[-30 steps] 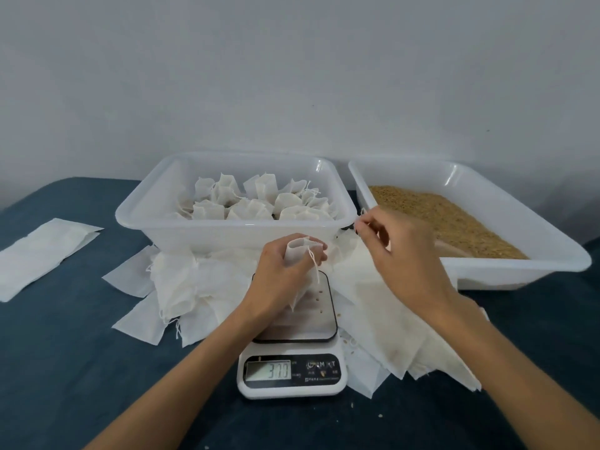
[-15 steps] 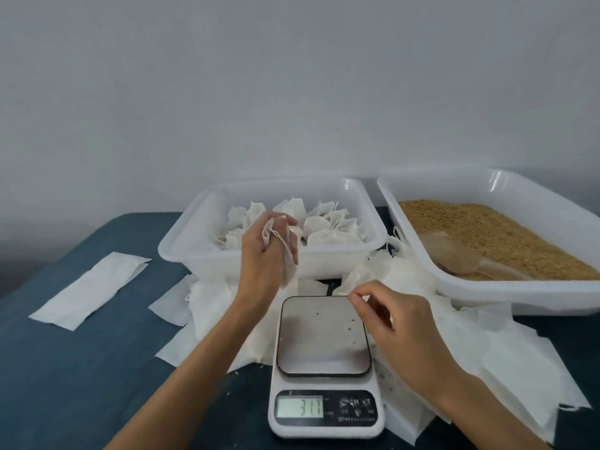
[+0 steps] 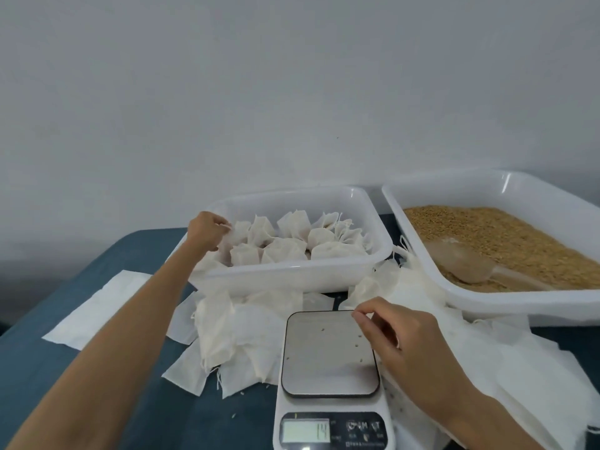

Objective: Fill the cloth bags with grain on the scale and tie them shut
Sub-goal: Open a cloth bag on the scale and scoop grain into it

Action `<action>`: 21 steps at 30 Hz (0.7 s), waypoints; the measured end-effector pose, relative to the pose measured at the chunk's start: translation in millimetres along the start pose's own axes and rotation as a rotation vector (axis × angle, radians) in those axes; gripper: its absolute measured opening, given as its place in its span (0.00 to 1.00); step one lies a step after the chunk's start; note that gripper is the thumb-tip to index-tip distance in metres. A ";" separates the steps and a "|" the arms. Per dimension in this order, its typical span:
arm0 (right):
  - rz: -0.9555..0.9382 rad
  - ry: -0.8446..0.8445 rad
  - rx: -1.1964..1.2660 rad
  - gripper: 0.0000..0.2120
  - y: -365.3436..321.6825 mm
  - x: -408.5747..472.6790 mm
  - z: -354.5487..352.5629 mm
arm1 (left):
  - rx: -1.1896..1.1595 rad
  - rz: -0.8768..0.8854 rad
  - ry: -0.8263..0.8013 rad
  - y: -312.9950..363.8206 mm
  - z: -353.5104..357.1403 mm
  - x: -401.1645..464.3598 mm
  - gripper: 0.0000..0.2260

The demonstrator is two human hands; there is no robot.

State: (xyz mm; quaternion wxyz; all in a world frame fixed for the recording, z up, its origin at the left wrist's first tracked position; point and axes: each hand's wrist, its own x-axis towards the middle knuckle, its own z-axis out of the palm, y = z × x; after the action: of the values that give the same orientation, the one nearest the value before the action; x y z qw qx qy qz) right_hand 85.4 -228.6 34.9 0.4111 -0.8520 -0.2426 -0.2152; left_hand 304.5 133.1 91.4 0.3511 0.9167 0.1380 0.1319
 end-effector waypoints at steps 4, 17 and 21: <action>0.015 0.004 0.018 0.05 0.4 0.8 -0.6 | 0.126 -0.001 -0.105 -16.2 3.1 -3.4 0.07; 0.102 0.230 0.217 0.05 -1.6 14.1 -22.3 | 0.283 0.410 0.149 33.2 -1.0 -86.6 0.10; 0.129 0.335 0.364 0.06 -3.0 18.4 -36.2 | 0.035 0.694 0.081 78.6 19.2 -188.5 0.04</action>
State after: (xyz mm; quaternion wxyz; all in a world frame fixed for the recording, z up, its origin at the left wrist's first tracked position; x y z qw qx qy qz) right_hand 92.2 -251.8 67.7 0.6049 -0.7302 -0.1511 -0.2795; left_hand 148.9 0.1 103.8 0.2636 0.9089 -0.1658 0.2773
